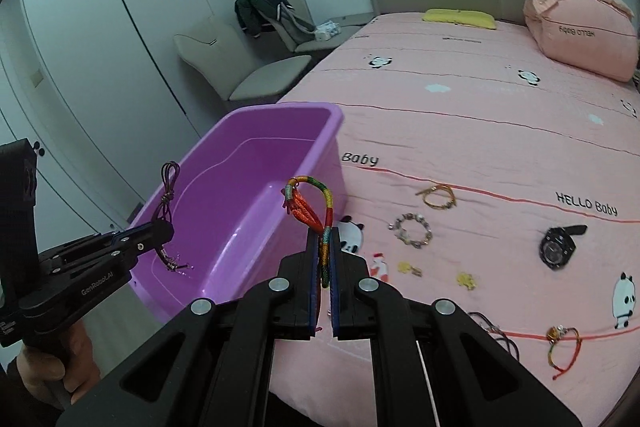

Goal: Organize jewelry
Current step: 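Carry both items to the purple tub and open both tools to drop them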

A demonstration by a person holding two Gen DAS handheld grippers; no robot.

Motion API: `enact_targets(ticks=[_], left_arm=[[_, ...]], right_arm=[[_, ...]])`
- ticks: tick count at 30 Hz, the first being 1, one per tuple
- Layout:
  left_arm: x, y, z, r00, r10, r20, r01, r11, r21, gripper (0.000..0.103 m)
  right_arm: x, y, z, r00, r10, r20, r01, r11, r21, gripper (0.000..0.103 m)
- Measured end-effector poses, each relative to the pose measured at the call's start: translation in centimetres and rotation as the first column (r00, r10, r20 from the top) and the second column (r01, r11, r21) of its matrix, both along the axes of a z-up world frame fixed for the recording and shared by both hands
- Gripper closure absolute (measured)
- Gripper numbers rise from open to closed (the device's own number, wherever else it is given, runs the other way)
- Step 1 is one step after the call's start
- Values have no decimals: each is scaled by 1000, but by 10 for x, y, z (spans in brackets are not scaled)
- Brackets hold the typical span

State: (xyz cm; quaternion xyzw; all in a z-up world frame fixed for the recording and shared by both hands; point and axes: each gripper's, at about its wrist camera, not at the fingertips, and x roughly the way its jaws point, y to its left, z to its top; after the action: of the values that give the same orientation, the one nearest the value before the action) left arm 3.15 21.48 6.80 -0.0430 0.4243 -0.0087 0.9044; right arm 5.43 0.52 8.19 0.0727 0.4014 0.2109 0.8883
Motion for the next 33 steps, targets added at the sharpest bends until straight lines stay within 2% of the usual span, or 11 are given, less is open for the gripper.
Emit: enact_targets(ticks=[8,15,19,20,21,22,24,25,26,27,33], left_arm=[[16,68,-25,997,55,-60,-57,998,-23,98],[36,89,-56,992,49,-117,-55,997,-49,98],[42,89,-66,990,54,-134,-59,998,-31,98],[42,89,-68,988,59,-141,-64,998,-27,97],[44,89,-69,987,63,-145,-67,998,-22,96],[45,89,-70,987,66,-148,-70,997,-17,88],[44,92,-70,985,90,-151,-92,996,-5,52],[42,94,-68,984,109,-138,-110,994,-4,24],[38,96,-64,986,127,-105,-129,992,-12,18],[35,97,-61,988,133,-84,-135,991,-20,18],[33,97,-55,987,141,-78,-142,990,-6,18]], right_arm=[[29,85,-2,993,112,-37,-113,993,-25,98],[46,129,-25,986,136,-100,-145,985,-96,98],[52,138,-37,983,122,-137,-140,982,-129,97],[53,139,-38,982,121,-148,-141,981,-133,96],[54,140,-40,981,117,-154,-140,980,-143,83],[53,140,-39,983,110,-148,-133,979,-156,67],[52,136,-40,988,97,-123,-117,978,-171,57],[51,134,-39,989,92,-118,-113,978,-176,57],[51,132,-38,989,91,-116,-111,978,-177,57],[51,130,-38,990,88,-113,-108,978,-178,57],[48,120,-37,991,68,-118,-88,980,-176,57]])
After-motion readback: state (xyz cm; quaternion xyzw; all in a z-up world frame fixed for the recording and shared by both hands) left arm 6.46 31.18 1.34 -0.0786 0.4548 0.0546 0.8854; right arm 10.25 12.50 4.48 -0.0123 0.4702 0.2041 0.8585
